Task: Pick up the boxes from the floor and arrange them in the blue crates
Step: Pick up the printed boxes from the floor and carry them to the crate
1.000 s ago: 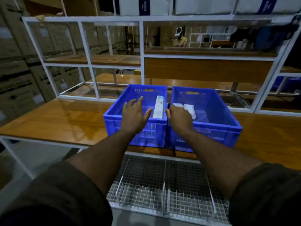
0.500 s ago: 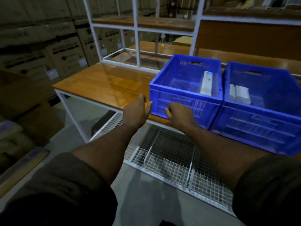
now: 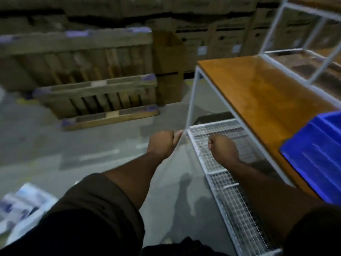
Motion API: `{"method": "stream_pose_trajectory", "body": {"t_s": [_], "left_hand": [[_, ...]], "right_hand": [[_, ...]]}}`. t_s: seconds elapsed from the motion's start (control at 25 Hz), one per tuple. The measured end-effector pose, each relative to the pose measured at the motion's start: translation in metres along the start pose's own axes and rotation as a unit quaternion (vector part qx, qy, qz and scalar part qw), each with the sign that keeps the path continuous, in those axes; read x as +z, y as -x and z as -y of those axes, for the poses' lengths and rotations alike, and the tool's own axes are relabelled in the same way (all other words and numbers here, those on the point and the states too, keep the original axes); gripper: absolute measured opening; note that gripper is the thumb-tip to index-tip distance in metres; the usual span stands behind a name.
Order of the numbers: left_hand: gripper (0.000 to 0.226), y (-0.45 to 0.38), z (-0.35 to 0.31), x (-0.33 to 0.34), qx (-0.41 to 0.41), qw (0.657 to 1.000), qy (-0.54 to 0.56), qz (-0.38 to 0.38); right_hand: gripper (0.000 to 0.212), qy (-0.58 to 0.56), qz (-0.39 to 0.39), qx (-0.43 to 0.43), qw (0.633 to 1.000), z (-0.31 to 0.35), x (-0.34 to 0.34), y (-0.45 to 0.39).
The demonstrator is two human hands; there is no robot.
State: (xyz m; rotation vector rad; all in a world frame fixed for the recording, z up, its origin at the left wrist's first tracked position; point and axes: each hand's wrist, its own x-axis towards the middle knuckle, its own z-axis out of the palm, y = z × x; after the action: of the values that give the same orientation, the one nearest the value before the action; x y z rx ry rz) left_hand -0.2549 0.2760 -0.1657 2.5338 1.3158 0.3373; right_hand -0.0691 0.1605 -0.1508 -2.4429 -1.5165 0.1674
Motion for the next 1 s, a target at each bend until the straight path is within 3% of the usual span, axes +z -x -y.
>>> {"method": "stream_pose_trajectory", "body": {"t_s": [0.28,0.6,1.0], "left_hand": [[0.037,0.109,0.087,0.0,-0.24,0.967,-0.038,-0.072],[0.03,0.217,0.163,-0.013,-0.453,0.88,0.029,-0.139],[0.036,0.278,0.295,-0.041,-0.522,0.841,0.043,-0.136]], "right_hand": [[0.018,-0.075,0.092,-0.211,0.97,0.095,0.067,-0.011],[0.016,-0.045,0.164,-0.37,0.913,0.212,0.13,0.017],[0.019,-0.015,0.214,-0.423,0.88,0.361,0.19,0.039]]}}
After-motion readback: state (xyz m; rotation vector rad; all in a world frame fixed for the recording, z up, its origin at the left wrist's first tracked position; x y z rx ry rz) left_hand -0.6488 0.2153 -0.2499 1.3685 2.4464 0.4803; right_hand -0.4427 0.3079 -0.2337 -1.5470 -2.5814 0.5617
